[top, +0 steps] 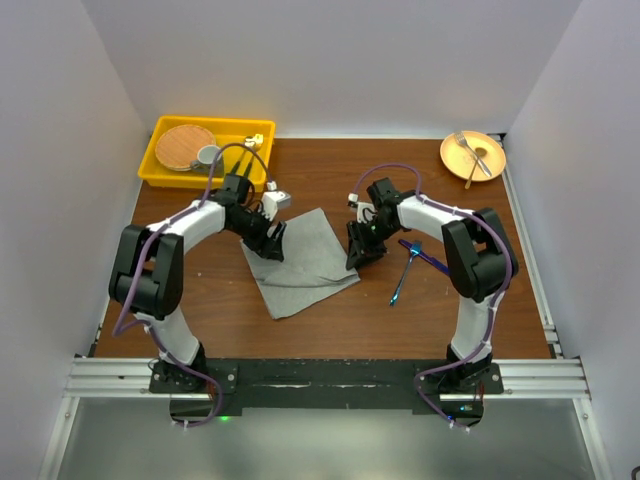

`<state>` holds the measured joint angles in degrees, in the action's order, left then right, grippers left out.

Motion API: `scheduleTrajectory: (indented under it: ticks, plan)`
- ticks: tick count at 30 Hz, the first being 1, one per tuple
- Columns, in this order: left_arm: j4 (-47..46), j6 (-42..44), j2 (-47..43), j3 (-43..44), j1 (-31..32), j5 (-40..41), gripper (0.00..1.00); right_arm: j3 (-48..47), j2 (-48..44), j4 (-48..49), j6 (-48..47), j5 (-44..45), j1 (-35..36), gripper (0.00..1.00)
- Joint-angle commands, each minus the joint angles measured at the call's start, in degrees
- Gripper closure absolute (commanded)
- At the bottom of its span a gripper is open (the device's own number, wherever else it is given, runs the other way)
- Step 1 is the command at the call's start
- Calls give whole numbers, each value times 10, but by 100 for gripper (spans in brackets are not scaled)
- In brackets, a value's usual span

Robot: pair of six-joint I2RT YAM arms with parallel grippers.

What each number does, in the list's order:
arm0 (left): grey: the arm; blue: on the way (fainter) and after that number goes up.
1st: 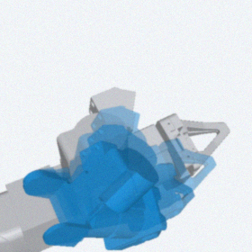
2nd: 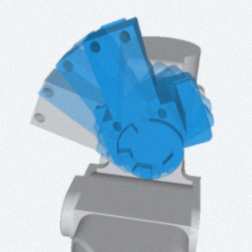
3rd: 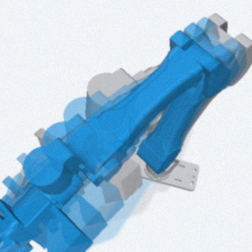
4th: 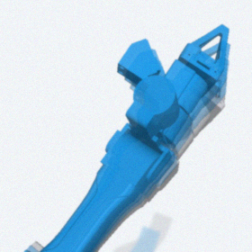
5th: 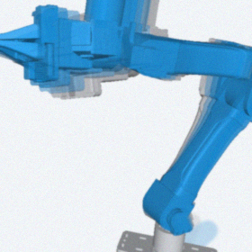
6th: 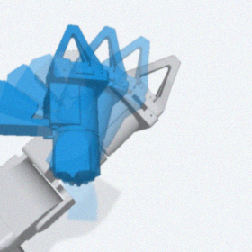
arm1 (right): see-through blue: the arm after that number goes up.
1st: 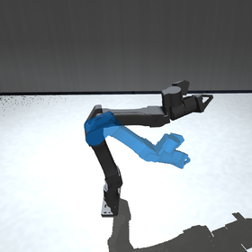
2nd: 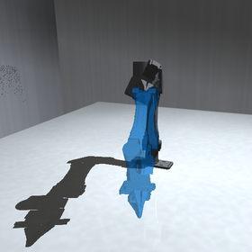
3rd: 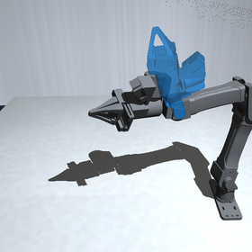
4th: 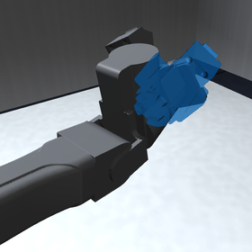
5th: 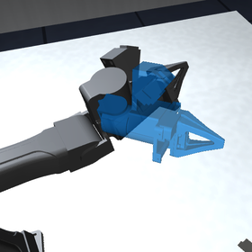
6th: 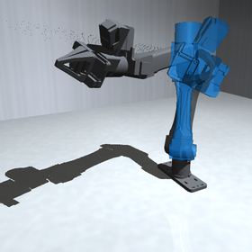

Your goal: Fold the napkin into a case and place the utensils inside

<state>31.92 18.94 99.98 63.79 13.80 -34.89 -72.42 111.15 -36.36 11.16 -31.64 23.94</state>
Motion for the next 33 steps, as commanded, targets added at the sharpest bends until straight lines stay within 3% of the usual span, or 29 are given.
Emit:
scheduleTrajectory:
  ticks: [1, 12, 17, 22, 29, 33]
  plan:
    - [-24, -16, 19, -13, 12, -12, 27, -18, 5, 1, 2, -10, -1, 66]
    - [-3, -1, 12, -15, 32, -62, 35, -25, 15, -6, -8, 13, -1, 81]
    - [53, 73, -42, -31, 36, -69, 50, -27, 15, -7, -6, 13, 0, 86]
    - [113, 168, -91, -59, 36, -81, 56, -27, 13, -9, -6, 17, 0, 92]
    - [147, 285, -184, -111, 36, -56, 48, -29, 11, -15, -10, 13, 0, 91]
    - [83, 273, -259, -165, 38, -32, 42, -32, 7, -23, -11, 5, -1, 79]
